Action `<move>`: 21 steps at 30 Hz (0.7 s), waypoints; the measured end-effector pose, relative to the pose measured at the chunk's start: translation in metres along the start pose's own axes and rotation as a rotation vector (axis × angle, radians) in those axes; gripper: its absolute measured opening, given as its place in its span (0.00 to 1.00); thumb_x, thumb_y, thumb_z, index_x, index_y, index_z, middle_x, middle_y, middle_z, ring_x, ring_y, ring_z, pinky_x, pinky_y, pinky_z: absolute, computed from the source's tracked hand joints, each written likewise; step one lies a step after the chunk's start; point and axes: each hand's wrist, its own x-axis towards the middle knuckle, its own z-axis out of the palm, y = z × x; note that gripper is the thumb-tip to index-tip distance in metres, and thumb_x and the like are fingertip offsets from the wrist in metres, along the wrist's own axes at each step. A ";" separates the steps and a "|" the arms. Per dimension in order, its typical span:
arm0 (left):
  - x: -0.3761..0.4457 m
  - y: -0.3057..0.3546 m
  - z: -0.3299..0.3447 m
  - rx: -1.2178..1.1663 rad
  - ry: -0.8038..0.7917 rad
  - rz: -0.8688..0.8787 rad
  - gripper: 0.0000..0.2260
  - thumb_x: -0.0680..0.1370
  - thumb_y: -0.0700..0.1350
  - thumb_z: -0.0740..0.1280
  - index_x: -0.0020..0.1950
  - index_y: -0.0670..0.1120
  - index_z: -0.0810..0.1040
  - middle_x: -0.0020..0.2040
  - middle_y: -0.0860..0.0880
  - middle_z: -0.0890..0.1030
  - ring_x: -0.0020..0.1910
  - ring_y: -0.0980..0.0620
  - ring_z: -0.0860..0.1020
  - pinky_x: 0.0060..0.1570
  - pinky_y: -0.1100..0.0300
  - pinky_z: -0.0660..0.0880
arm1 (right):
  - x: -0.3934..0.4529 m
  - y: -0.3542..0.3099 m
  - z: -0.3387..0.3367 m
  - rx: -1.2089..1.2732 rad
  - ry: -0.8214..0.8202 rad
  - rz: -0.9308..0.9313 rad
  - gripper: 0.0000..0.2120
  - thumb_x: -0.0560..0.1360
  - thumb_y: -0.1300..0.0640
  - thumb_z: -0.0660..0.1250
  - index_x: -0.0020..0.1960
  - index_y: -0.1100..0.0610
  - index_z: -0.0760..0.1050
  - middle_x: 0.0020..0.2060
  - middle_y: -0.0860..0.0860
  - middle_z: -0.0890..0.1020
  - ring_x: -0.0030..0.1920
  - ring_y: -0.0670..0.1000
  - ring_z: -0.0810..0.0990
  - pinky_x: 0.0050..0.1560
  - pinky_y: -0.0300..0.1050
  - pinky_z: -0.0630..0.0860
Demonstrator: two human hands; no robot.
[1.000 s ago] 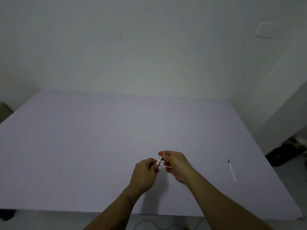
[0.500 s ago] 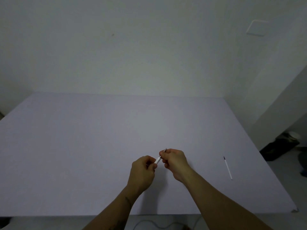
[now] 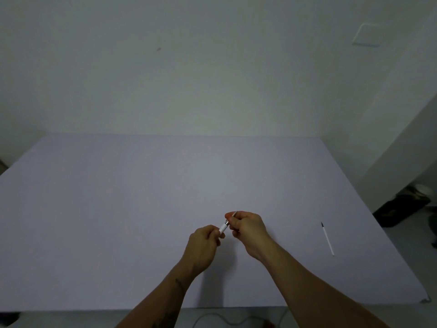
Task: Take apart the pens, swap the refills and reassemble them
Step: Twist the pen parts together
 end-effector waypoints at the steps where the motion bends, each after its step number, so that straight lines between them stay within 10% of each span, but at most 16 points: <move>1: 0.000 -0.001 0.000 -0.015 -0.004 0.002 0.09 0.81 0.46 0.60 0.48 0.48 0.79 0.39 0.49 0.79 0.35 0.54 0.75 0.36 0.64 0.74 | 0.001 -0.001 0.000 -0.005 -0.005 -0.005 0.09 0.77 0.66 0.66 0.47 0.57 0.84 0.46 0.56 0.83 0.46 0.52 0.79 0.48 0.45 0.78; 21: 0.005 -0.002 -0.003 -0.008 0.092 0.008 0.12 0.81 0.43 0.60 0.42 0.51 0.81 0.36 0.52 0.80 0.34 0.53 0.80 0.31 0.71 0.73 | 0.008 -0.009 0.005 -0.076 0.010 -0.005 0.07 0.75 0.64 0.68 0.44 0.58 0.84 0.38 0.54 0.82 0.40 0.51 0.78 0.40 0.44 0.76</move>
